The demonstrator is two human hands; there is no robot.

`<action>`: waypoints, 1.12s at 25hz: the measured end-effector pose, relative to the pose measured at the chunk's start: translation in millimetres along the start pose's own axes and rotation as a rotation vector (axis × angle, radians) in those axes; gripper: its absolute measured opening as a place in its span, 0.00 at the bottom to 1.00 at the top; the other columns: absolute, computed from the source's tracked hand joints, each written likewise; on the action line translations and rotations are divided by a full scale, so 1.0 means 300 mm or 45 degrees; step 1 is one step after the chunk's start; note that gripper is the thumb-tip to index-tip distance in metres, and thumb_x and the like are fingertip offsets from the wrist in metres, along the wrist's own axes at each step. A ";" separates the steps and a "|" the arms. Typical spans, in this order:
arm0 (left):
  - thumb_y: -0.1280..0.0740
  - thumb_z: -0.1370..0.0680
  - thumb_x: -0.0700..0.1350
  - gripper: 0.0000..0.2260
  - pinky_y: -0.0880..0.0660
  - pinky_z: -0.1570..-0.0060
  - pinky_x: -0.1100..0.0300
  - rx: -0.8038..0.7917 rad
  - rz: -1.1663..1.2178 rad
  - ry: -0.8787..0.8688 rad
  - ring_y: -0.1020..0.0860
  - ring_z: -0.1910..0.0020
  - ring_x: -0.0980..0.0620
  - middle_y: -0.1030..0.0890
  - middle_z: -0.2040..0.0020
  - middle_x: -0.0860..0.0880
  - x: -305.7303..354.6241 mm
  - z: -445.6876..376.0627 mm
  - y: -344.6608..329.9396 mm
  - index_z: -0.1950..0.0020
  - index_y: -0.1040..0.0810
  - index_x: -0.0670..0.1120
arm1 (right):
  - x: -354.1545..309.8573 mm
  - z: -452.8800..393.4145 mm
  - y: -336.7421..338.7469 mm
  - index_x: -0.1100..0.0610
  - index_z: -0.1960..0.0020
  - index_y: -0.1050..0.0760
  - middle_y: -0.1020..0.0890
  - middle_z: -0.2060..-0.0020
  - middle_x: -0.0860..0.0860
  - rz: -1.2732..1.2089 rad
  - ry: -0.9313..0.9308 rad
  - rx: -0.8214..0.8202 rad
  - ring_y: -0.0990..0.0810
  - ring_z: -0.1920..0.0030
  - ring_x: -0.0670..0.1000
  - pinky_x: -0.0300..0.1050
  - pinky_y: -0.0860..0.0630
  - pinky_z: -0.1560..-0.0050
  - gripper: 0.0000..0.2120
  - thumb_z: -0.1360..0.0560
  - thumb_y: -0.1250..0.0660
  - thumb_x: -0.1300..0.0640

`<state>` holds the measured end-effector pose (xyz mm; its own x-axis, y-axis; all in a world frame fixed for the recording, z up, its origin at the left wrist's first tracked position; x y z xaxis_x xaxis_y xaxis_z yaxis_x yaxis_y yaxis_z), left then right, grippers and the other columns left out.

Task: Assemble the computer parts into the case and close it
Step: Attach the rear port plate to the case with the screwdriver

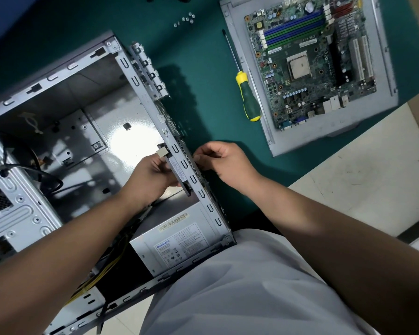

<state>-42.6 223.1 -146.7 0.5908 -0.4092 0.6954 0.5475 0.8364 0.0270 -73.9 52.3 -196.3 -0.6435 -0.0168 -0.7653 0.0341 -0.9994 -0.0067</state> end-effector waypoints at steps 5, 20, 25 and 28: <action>0.35 0.24 0.22 0.08 0.20 0.59 0.63 -0.043 0.029 -0.004 0.16 0.62 0.54 0.21 0.50 0.24 -0.006 -0.007 0.000 0.50 0.30 0.16 | -0.019 -0.005 0.000 0.53 0.57 0.16 0.15 0.61 0.55 0.052 -0.062 -0.019 0.20 0.61 0.52 0.62 0.20 0.46 0.06 0.24 0.26 0.62; 0.34 0.23 0.24 0.06 0.20 0.57 0.63 -0.002 -0.020 -0.035 0.18 0.61 0.55 0.20 0.53 0.32 -0.032 -0.024 0.005 0.50 0.27 0.20 | -0.078 -0.021 -0.031 0.52 0.50 0.30 0.22 0.63 0.48 0.665 -0.104 -0.181 0.26 0.65 0.48 0.43 0.33 0.66 0.07 0.17 0.37 0.50; 0.34 0.23 0.24 0.04 0.20 0.56 0.58 -0.007 -0.019 -0.054 0.21 0.56 0.44 0.19 0.53 0.26 -0.028 -0.020 0.006 0.49 0.23 0.23 | -0.121 -0.009 -0.048 0.56 0.48 0.29 0.19 0.55 0.58 0.920 0.078 -0.208 0.22 0.56 0.58 0.49 0.30 0.60 0.10 0.15 0.43 0.51; 0.34 0.23 0.24 0.05 0.21 0.56 0.61 -0.006 -0.044 -0.070 0.19 0.57 0.46 0.20 0.51 0.24 -0.021 -0.017 0.007 0.49 0.21 0.24 | -0.137 0.004 -0.051 0.58 0.51 0.29 0.20 0.56 0.57 0.952 0.153 -0.200 0.22 0.56 0.59 0.50 0.28 0.59 0.11 0.15 0.44 0.53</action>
<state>-42.2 225.6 -154.5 0.5380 -0.4171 0.7325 0.5698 0.8203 0.0486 -48.9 68.3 -164.1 -0.3195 -0.6731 -0.6669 0.5406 -0.7075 0.4551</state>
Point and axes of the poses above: each hand's wrist, its own z-axis away from the middle knuckle, its own y-axis out of the back of the hand, x = y × z, the point moved 5 cm from there along -z, towards the middle knuckle
